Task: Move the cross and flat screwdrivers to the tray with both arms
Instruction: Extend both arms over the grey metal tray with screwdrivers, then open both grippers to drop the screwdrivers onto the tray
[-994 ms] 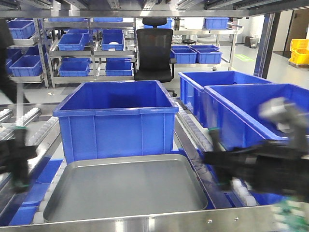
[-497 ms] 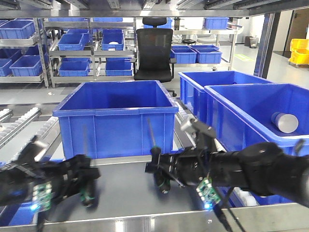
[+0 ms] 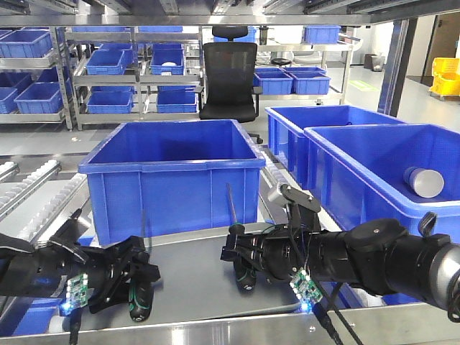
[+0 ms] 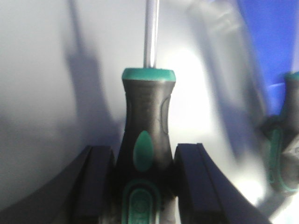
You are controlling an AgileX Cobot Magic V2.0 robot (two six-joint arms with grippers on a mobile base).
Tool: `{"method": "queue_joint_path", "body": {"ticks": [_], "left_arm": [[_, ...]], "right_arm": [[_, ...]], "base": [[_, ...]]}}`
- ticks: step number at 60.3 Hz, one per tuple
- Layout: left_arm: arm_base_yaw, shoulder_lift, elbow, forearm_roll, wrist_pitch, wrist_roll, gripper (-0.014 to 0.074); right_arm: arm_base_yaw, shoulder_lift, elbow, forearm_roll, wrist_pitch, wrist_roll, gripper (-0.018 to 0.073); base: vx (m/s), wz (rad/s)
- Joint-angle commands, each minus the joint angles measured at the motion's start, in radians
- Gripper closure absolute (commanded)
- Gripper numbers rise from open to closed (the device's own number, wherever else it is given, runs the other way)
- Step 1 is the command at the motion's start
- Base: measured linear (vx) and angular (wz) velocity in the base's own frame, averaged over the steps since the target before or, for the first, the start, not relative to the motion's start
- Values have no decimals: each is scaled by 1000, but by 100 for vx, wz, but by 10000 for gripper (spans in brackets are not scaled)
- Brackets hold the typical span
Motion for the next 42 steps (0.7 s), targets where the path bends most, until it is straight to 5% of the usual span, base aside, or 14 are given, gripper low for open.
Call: {"method": "queue_joint_path", "body": {"ticks": [1,25,42], "left_arm": [[-5,-43,-34,-38,4,-11,554],[-5,-46,-35,-39,27,-11,231],[-4,-146,-35,-65,-5,34,169]], "right_arm": [[-2,-46,-37,34,-11,-16,483],[-2,-46,-37,34,39,-21,30],[-2,-91,-51,31,58,-106,-23]], "base": [[0,0],[0,0],[0,0]]}}
